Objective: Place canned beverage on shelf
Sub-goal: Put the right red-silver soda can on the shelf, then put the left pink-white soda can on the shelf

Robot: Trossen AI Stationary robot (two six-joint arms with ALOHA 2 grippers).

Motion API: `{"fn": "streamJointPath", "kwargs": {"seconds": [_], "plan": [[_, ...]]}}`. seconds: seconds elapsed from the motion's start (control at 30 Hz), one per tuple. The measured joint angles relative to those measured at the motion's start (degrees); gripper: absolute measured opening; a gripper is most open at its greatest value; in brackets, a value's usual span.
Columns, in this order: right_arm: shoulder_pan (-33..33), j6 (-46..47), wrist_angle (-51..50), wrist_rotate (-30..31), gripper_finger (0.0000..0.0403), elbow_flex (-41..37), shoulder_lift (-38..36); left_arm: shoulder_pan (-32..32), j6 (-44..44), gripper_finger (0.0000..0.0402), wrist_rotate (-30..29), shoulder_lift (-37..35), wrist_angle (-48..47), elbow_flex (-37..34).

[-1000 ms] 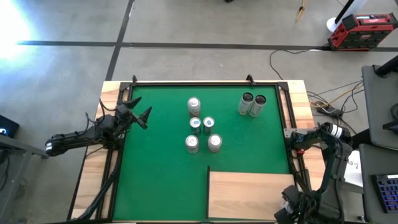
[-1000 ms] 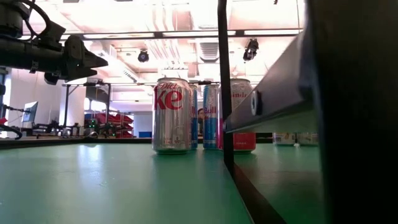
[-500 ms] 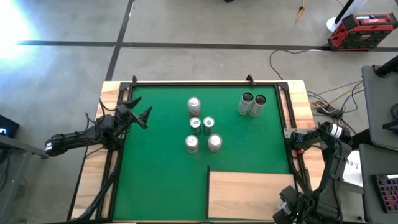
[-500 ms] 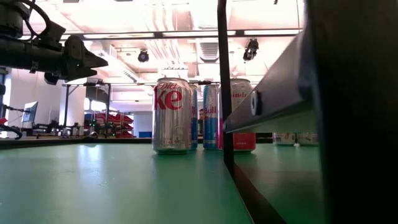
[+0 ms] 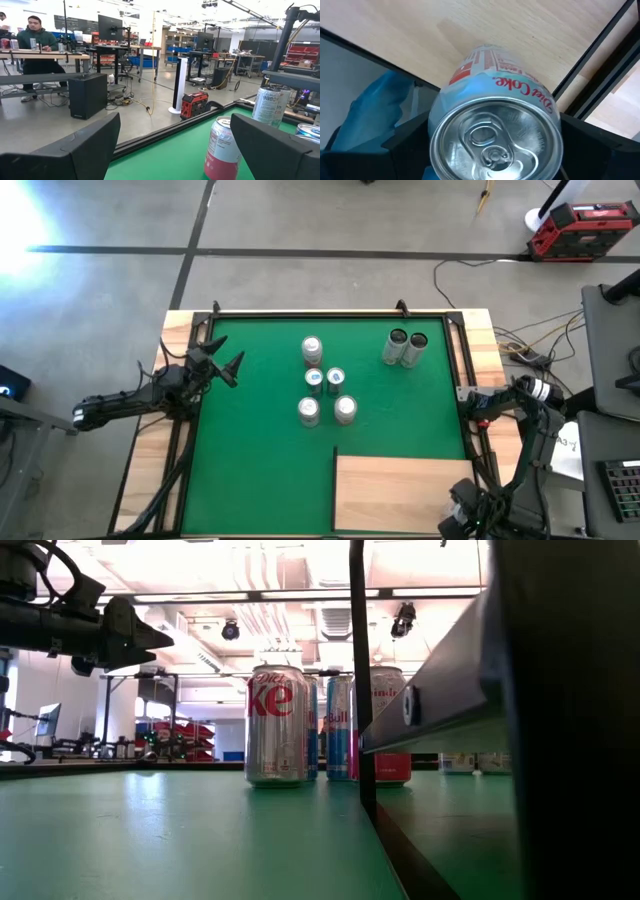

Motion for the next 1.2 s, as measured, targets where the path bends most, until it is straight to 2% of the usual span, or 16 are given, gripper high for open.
{"fn": "streamJointPath", "kwargs": {"seconds": [0.63, 1.2], "plan": [[-0.34, 1.97, -0.04, -0.51, 0.0354, 2.31, -0.42, 0.01, 0.0, 0.0363, -0.02, 0.0, -0.02, 0.0], [-2.57, 0.29, -6.53, 4.84, 0.0354, 2.64, -4.35, 0.01, -0.01, 0.0363, 0.0, 0.0, -0.02, 0.0]]}}
